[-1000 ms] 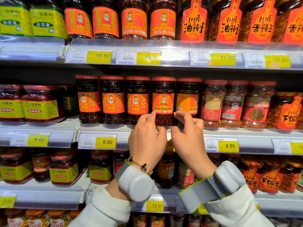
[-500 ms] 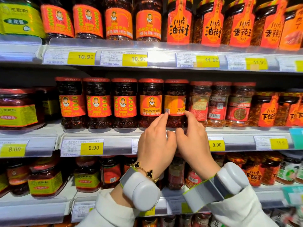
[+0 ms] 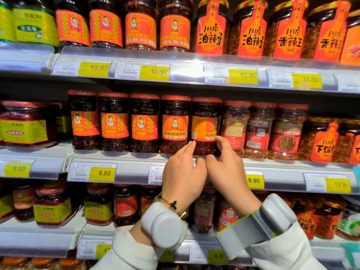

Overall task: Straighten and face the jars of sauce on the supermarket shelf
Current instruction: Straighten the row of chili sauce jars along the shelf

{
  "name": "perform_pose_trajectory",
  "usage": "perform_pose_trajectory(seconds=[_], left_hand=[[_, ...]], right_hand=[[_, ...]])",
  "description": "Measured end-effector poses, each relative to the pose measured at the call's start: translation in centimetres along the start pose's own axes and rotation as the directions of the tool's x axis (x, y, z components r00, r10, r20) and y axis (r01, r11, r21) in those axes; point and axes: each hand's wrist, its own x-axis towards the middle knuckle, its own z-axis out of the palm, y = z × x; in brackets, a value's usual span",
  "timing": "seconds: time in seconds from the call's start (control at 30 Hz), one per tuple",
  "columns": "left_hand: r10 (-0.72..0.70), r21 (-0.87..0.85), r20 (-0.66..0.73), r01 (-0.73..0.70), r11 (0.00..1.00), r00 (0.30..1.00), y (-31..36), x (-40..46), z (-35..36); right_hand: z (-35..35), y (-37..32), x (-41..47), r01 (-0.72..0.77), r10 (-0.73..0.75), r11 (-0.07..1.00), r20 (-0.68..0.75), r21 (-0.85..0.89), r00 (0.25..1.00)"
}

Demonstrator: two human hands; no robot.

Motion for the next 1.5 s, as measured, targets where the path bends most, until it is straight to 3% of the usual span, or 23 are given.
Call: perform_pose_trajectory(seconds=[0.2,0.4,0.57,0.83,1.03,1.37,1.5], left_hand=[[-0.019,0.035,0.000,0.019,0.999,1.000,0.3,-0.1,0.0],[0.027,0.124,-0.129,-0.011,0.992,0.991,0.8,-0.6,0.5],[0.009,0.104,-0.068,-0.002,0.995,0.998,0.5,0.0,0.2],[-0.055,-0.010,0.025,0.055,0.998,0.998,0.4,-0.1,-0.3],[0.026,0.145,-0.092,-0.013,0.989,0.995,0.7,-0.5,0.6],[-0.027,0.149,-0.035,0.032,0.988,0.999,1.0,0.1,0.1],[-0.010,0.163,-0.078,0.023,0.986,0.997,1.7,-0.4,0.3]], right_hand=[[-0.7,0.1,-0.5,0.049,-0.046,0.997,-0.050,0.060,0.998],[-1.2,0.4,-0.1,0.061,-0.060,0.998,-0.037,0.031,0.998],[-0.7,0.3,-0.3,0.088,-0.086,0.995,0.050,-0.039,0.995],[-1.2,0.6,-0.3,0.043,-0.039,0.996,-0.049,0.080,0.998],[-0.4,0.4,-0.8,0.076,-0.076,0.997,-0.019,0.003,0.997],[-1.1,0.6,-0.8,0.069,-0.064,0.994,-0.068,0.080,0.996],[-1.1,0.8,-0.7,0.056,-0.053,0.995,-0.039,0.087,0.998]])
